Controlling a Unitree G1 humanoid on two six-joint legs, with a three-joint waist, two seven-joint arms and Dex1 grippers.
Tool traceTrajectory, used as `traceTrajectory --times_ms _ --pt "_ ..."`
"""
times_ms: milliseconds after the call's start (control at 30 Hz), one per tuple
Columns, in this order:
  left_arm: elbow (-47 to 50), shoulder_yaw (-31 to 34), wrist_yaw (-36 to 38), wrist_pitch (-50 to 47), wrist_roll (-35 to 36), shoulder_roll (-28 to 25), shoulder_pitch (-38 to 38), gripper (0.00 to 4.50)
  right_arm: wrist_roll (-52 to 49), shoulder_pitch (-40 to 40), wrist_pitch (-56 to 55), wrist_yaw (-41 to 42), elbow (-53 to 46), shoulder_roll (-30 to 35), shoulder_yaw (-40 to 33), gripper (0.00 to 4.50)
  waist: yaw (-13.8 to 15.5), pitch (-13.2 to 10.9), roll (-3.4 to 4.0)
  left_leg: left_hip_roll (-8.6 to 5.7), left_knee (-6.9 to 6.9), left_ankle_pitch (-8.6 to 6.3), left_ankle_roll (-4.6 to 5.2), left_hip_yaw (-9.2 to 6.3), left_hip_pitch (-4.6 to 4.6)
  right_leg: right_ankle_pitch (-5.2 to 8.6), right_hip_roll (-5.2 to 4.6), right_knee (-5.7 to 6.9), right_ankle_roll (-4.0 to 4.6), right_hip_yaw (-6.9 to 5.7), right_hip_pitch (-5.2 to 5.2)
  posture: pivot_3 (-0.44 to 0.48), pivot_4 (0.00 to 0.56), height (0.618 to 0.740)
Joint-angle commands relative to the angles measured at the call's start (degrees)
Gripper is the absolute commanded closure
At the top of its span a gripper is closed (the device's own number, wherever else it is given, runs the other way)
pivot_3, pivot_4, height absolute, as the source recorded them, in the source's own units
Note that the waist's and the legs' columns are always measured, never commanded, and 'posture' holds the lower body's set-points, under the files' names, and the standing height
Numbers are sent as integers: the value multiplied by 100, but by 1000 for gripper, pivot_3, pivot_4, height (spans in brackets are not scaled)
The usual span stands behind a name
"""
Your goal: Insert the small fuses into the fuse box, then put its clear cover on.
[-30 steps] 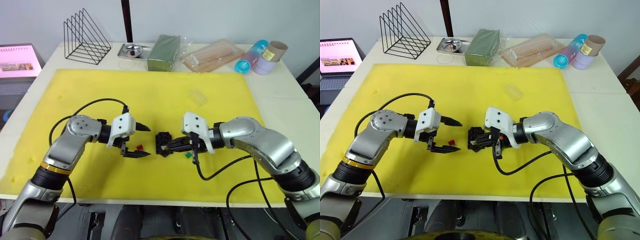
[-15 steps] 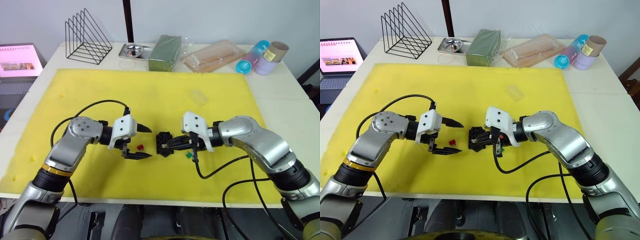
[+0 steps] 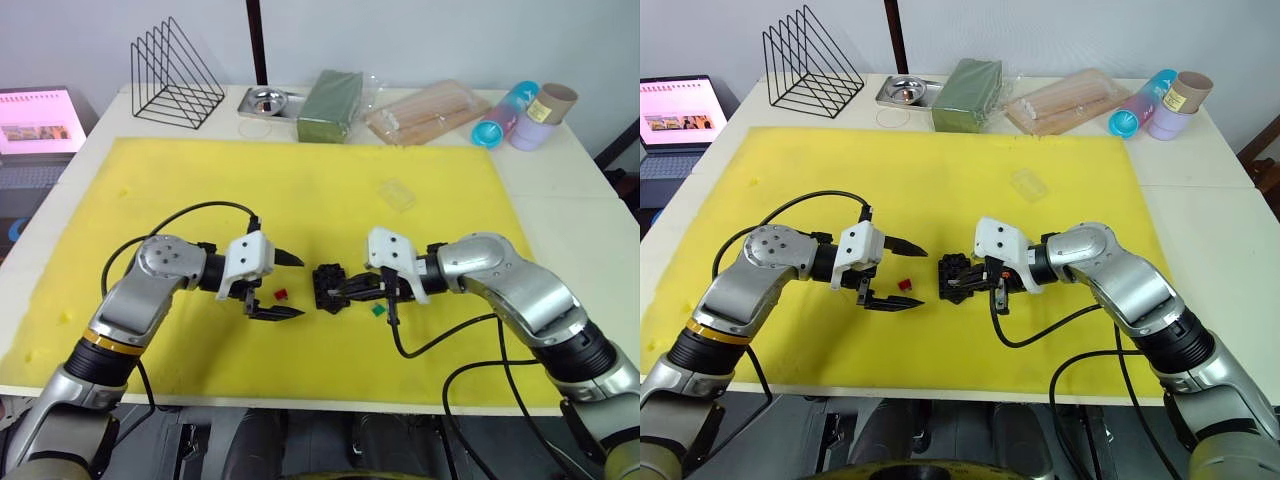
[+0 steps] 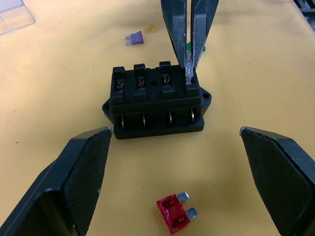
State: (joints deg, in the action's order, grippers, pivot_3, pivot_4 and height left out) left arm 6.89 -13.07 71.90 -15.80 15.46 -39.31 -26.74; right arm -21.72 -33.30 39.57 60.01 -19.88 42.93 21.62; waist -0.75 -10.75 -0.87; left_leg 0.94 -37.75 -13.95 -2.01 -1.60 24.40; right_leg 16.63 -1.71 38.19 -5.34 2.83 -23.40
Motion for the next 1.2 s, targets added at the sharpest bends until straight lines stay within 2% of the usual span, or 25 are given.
traceTrajectory --times_ms 33,433,700,833,967,1200 --pt "141 65 -44 66 5 -3 -49 82 167 34 -179 84 10 -15 22 4500 0 0 0 0 0 0 0 0 0 0 0 0 0 0 0 0 150 740" --pt "94 35 -72 109 -27 66 -107 82 818 8 -640 351 477 -50 375 4500 -4 2 0 0 -13 0 0 -1 -5 0 2 4 0 -3 10 0 150 740" --pt "124 25 -111 106 -47 88 -102 82 1150 -92 -522 343 687 -104 574 4500 -7 3 1 1 -12 -1 0 -1 -56 0 3 3 0 -3 60 0 150 740" --pt "129 34 -124 83 -37 100 -107 82 880 -115 -97 334 484 -237 398 4500 -8 4 1 2 -6 -1 0 -1 -100 1 3 0 2 -2 100 0 150 740" --pt "70 37 -120 98 -54 110 -145 82 963 -9 -453 416 399 -179 340 4500 -8 4 1 2 -6 -1 0 -2 -99 1 3 0 2 -1 99 0 150 740" --pt "49 29 -120 98 -68 140 -174 82 833 -23 -393 438 340 -186 164 4500 -7 4 1 2 -6 -1 0 -1 -98 1 2 0 2 0 98 0 150 740"
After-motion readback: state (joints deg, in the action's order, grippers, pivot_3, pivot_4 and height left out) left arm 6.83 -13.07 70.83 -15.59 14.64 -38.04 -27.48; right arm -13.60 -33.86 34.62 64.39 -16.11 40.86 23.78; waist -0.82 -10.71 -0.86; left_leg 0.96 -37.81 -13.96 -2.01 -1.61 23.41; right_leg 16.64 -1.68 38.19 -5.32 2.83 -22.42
